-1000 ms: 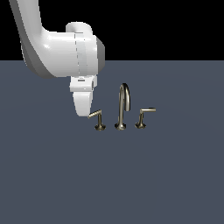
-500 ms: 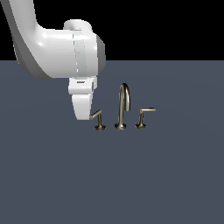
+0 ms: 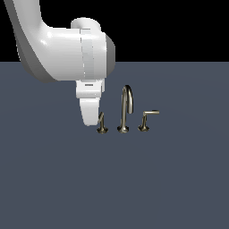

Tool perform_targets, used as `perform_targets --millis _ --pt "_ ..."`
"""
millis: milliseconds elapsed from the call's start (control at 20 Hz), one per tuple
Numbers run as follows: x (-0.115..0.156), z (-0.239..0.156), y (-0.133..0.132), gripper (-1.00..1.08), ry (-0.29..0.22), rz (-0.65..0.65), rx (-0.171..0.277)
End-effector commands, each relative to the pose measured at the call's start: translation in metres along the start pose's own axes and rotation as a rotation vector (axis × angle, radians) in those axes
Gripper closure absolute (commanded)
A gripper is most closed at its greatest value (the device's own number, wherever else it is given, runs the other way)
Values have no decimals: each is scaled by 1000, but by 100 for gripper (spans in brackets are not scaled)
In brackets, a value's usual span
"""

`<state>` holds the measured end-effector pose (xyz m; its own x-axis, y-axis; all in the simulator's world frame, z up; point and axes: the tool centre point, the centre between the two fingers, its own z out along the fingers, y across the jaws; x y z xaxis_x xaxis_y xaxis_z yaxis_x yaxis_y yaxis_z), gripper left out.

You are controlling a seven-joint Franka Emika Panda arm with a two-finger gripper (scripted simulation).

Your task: Turn on the faucet by rotating a designated handle.

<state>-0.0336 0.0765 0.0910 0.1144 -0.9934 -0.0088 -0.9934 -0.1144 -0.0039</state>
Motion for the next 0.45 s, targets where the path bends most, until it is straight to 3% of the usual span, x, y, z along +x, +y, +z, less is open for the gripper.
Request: perform_targets --millis 0,400 --pt "14 0 -2 108 2 10 -1" --pt "64 -1 -8 108 9 35 -4"
